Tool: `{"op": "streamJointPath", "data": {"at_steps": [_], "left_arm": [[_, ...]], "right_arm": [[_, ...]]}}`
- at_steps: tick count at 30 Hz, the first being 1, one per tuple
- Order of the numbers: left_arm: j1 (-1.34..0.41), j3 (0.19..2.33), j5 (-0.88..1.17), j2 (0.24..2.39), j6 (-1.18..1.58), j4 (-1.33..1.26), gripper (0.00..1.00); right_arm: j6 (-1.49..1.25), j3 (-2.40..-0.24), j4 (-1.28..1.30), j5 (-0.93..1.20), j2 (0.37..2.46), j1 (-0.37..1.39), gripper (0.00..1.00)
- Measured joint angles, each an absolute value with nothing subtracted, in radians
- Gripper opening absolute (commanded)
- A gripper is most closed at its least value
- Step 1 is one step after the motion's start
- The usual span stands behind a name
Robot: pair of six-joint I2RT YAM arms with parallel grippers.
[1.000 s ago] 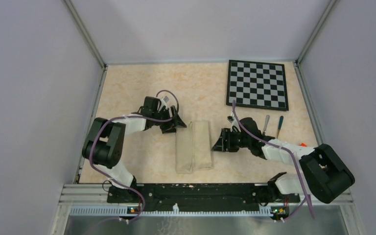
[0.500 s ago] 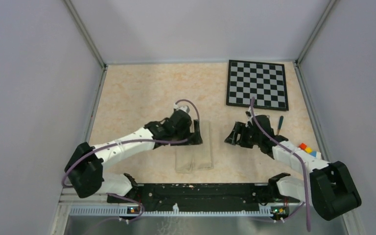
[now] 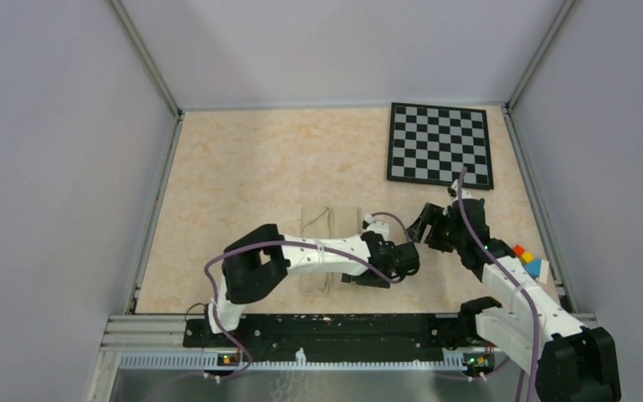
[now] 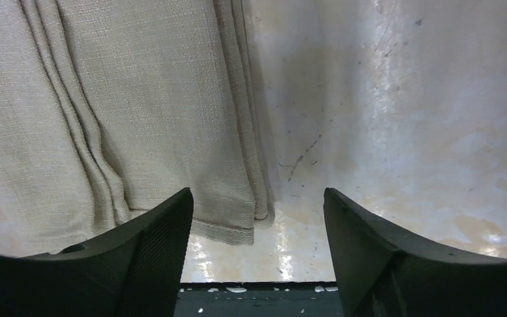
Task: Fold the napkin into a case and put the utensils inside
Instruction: Pick up the 2/3-rectangle-folded napkin from the center of the board, then pass from the left arm to the right
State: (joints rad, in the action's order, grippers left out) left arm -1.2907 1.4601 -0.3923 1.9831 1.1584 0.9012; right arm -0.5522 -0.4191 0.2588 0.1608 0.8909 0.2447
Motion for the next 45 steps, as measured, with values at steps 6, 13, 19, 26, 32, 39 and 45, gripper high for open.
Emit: {"op": "streamJointPath", "data": {"at_steps": [6,13,19,26,32,39,45], "left_arm": [[-1.313,1.480,-0.420,2.010,1.169,0.976,0.61],[-1.319,1.484,-0.418,2.040,1.176,0.978,0.50],[-1.323,1.491,-0.428,2.051,1.175,0.978,0.19],[-1.324,1.444,-0.427,2.019,1.128,0.939,0.00],[-1.320,1.369,-0.383,1.919,1.092,0.890,0.00],[-1.317,1.367,-0.379,1.864,1.074,0.867,0.00],[-1.317,1.364,-0.379,1.859,1.071,0.867,0.00]], "right_arm": [[-0.551,-0.418,0.260,0.180,0.871,0.245,0.70],[-0.554,-0.392,0.244,0.218,0.886,0.245,0.70],[-0.562,-0.356,0.172,0.307,0.909,0.245,0.75],[-0.624,-0.334,-0.010,0.471,1.069,0.244,0.80],[-0.767,-0.335,-0.282,0.623,1.295,0.250,0.81],[-0.935,-0.335,-0.554,0.651,1.483,0.349,0.79],[-1.013,-0.350,-0.690,0.621,1.583,0.422,0.69]]}}
